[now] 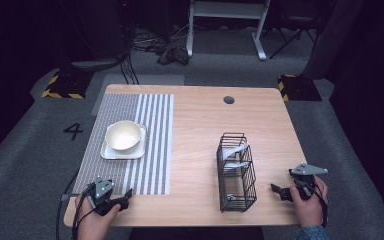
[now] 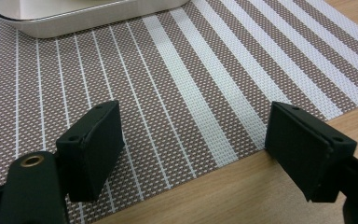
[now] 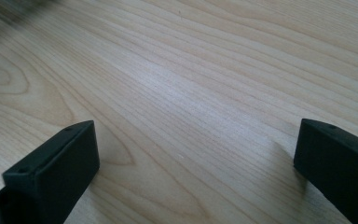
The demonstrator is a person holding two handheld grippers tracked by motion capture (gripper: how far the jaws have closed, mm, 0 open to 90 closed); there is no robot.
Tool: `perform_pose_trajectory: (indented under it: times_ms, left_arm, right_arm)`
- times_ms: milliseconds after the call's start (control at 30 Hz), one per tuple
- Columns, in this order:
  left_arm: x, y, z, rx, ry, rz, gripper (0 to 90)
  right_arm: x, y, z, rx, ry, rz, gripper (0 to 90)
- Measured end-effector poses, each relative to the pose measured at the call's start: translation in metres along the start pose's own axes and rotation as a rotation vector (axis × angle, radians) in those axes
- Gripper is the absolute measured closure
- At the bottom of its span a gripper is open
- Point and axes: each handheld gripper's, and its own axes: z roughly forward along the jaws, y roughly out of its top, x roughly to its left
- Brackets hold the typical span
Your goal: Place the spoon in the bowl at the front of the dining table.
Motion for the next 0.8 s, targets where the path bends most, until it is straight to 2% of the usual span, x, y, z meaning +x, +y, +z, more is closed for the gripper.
perform_pose_trajectory:
  times_ms: [367, 467, 500, 533, 600, 800]
  left_arm:
    - [0.0, 0.0, 0.0, 0.002, 0.0, 0.001, 19.0]
    - [0.0, 0.001, 0.0, -0.003, 0.005, -0.003, 21.8]
    - [0.001, 0.001, -0.001, -0.008, 0.005, -0.004, 21.8]
    - [0.001, 0.001, -0.002, -0.015, -0.006, -0.01, 26.7]
    - [0.001, 0.003, -0.005, -0.051, -0.012, -0.021, 26.5]
    - [0.0, 0.008, -0.012, -0.106, -0.004, -0.015, 26.7]
  right_arm:
    - [0.0, 0.0, 0.0, 0.0, 0.0, 0.0, 0.0]
    - [0.0, 0.0, 0.0, 0.0, 0.0, 0.0, 0.0]
    - [0.0, 0.0, 0.0, 0.0, 0.0, 0.0, 0.0]
    - [0.0, 0.0, 0.0, 0.0, 0.001, 0.0, 0.0]
    - [0.0, 0.0, 0.0, 0.0, 0.0, 0.0, 0.0]
    - [0.0, 0.0, 0.0, 0.0, 0.0, 0.0, 0.0]
